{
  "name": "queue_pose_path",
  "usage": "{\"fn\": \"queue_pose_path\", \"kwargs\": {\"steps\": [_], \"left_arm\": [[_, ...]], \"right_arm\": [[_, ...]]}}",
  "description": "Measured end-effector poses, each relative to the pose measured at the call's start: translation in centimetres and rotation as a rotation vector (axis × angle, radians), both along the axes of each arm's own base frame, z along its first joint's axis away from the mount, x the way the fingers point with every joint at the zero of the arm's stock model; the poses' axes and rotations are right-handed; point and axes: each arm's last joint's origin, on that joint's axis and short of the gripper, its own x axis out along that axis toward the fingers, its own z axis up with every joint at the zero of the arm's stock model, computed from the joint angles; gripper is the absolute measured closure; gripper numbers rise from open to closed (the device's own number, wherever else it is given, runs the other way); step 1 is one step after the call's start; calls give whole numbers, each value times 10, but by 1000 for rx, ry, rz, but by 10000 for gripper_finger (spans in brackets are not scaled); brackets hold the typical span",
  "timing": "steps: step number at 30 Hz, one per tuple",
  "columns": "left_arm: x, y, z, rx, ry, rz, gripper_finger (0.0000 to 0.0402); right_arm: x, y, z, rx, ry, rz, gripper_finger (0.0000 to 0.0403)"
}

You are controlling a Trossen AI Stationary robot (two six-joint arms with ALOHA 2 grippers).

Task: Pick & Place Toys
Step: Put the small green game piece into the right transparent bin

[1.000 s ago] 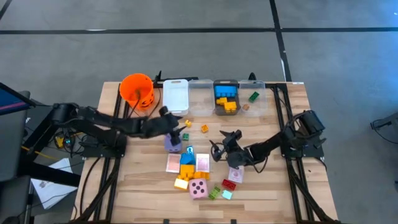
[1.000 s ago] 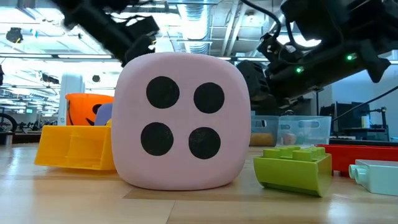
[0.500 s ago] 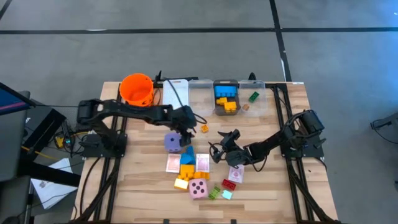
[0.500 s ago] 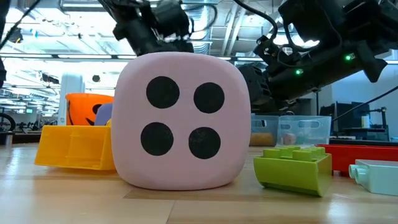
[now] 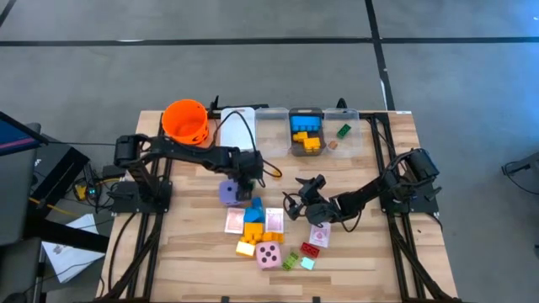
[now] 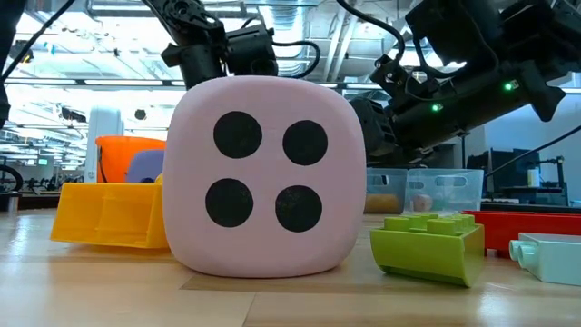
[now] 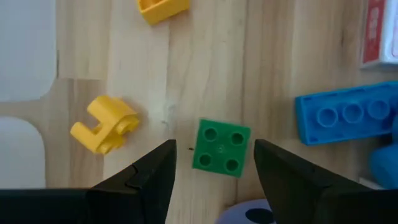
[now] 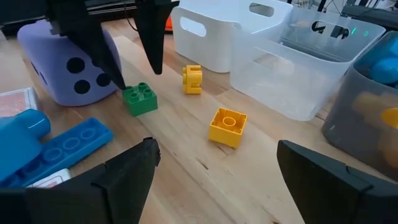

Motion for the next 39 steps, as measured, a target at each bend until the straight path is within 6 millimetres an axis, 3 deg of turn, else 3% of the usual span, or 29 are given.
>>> {"fn": "queue_pose_path", "kwargs": {"steps": [9, 19, 34, 39], "left_arm": [[3, -13, 1, 71, -2, -95, 192], [1, -6, -1, 65, 12, -76, 192], [9, -4, -34, 33, 94, -74, 192], [6, -4, -26, 41, 76, -66, 227]], "right_arm": [[0, 1, -1, 33, -8, 13, 77], [1, 2, -1, 58, -1, 47, 77], [-1, 2, -4, 88, 2, 34, 77], [-1, 2, -4, 88, 2, 34, 77]]}}
